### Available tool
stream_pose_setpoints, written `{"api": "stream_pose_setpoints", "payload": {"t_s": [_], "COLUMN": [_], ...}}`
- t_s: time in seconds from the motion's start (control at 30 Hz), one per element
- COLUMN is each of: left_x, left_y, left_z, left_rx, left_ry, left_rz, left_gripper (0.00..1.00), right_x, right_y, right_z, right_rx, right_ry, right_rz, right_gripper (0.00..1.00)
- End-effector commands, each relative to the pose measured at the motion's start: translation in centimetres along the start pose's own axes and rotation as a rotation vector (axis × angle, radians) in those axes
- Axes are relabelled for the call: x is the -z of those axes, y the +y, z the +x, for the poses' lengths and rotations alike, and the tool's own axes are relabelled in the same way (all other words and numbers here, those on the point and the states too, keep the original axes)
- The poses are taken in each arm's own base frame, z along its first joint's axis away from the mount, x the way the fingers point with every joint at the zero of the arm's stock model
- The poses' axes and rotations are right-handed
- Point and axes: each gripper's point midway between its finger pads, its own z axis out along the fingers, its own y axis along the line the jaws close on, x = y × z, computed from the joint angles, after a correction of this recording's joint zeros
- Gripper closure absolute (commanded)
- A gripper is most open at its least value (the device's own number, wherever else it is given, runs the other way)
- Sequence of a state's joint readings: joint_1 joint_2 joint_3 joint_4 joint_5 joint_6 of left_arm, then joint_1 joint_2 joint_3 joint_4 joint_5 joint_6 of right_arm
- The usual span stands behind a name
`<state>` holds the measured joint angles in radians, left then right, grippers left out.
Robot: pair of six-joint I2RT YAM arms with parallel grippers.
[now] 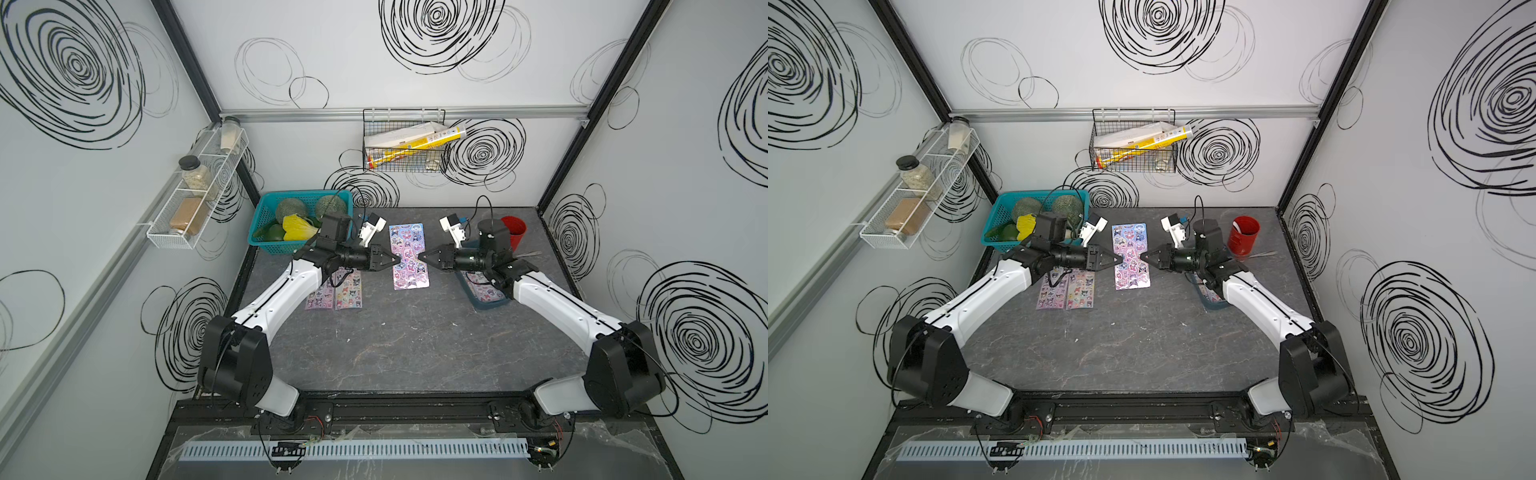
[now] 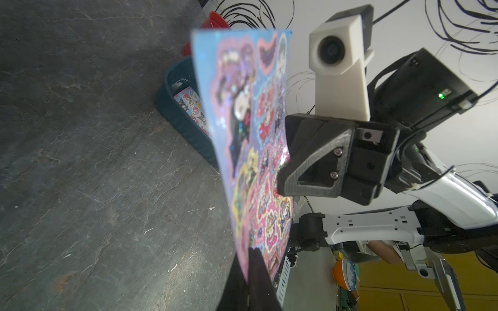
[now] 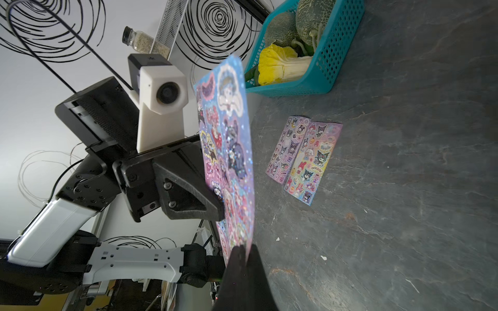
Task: Take the stickers out of the storage box
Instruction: Place the sticker at the center of the board.
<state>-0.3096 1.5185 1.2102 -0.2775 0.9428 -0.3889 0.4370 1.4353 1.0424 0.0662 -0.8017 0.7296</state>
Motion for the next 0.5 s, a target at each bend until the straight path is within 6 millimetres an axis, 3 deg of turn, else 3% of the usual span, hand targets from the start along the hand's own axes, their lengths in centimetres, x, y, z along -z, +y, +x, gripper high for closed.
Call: {"api": "stream_pose_setpoints", "payload": {"t_s": [0.0,0.17,0.3,0.47], "left_x": [0.4,0.3,1.2,3.2], "left_y": [0.7,2.0,5.0,8.0], "left_z": [-0.8,-0.6,-0.4,-0.8], "left_rx": [-0.021,-0.014,0.02,0.069], "left_ry": [-0.016,0.001,0.002,-0.041], "left_rz": [-0.049,-0.111,-0.285,-0.433], "left_gripper": [0.93,0.79,0.62,0.6], "right_x": [-0.1,-0.8,-1.4,-3.3], "right_y": [-0.4,-0.6,-1.7,-3.4], "right_z": [-1.2,-1.2,-1.0,-0.1], "right_rx": [0.027,0.032,0.017,-0.008], "right_ry": [-0.032,-0.029,-0.034,-0.009], "right_rz": [0.055,0.086,0.117,0.14], "right_gripper": [1.0,1.0,1.0,1.0]}}
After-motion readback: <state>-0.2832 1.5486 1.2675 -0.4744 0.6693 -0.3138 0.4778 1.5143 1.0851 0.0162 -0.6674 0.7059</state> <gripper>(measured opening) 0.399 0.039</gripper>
